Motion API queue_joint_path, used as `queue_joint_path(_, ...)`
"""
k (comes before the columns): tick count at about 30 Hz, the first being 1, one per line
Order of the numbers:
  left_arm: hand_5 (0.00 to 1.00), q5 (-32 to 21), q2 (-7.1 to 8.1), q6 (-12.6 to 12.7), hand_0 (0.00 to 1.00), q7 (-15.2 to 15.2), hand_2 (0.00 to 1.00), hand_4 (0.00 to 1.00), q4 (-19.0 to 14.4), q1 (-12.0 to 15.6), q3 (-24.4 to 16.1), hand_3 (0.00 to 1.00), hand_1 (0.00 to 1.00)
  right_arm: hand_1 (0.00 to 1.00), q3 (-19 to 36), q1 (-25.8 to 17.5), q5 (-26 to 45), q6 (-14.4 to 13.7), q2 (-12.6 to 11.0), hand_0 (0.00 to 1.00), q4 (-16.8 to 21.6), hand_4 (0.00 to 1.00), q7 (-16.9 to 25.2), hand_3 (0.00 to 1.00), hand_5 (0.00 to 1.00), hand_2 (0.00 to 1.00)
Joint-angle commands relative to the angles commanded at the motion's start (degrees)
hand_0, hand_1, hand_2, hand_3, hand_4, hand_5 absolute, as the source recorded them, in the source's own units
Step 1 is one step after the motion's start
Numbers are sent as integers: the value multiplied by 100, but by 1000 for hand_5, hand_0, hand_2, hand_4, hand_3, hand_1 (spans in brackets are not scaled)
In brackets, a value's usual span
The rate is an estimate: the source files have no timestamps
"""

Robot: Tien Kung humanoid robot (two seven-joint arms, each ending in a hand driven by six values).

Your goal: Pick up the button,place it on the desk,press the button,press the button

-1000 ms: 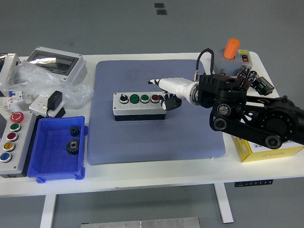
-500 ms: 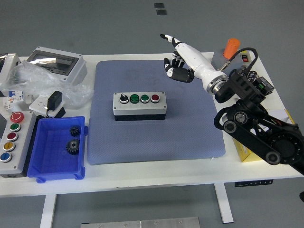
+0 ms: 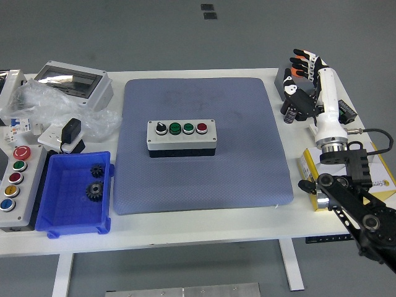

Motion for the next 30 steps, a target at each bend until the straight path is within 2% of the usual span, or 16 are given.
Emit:
queue_joint_path(4,204,25,16,-11,630,28,527,573,-4,-11,-3,606,642,773,22,-29,542,0,97,814,-65,669,639,818,379,795)
queue_joint_path(5,204,31,19,-15,630,27,527,573,-2,-18,-3,606,642,773,30,-30,640,0,111,814,-67,669,758,818,379,795)
queue_joint_path(6,203,36,23,-18,629,25,527,572,1,-25,-3,607,642,776,36,-34,734,0,120,825,-70,724,871,839,439,799)
queue_joint_path(10,203,36,36,-35,629,20,527,572,14,-43,24,607,642,776,24,-82,1072,0,111,825,-90,724,1277,839,439,799)
queue_joint_path(11,203,34,38,-37,629,22,527,572,14,-43,29,607,642,776,24,-94,1107,0,108,825,-91,724,1312,839,439,799)
queue_joint_path(12,208,28,42,-39,631,25,526,571,15,-39,39,604,642,778,30,-117,1143,0,102,829,-88,789,1352,842,524,801)
queue_joint_path(17,208,17,67,-39,631,63,526,571,8,-12,65,604,642,778,122,-280,1231,0,73,829,-48,789,1446,842,524,801)
queue_joint_path(18,206,20,75,-37,631,72,532,571,6,-8,64,605,644,783,143,-318,1245,0,66,836,-43,827,1454,848,578,803)
queue_joint_path(30,211,48,213,-13,633,138,532,573,-17,18,-1,607,642,786,361,-619,1203,0,104,842,-30,858,1426,851,611,807)
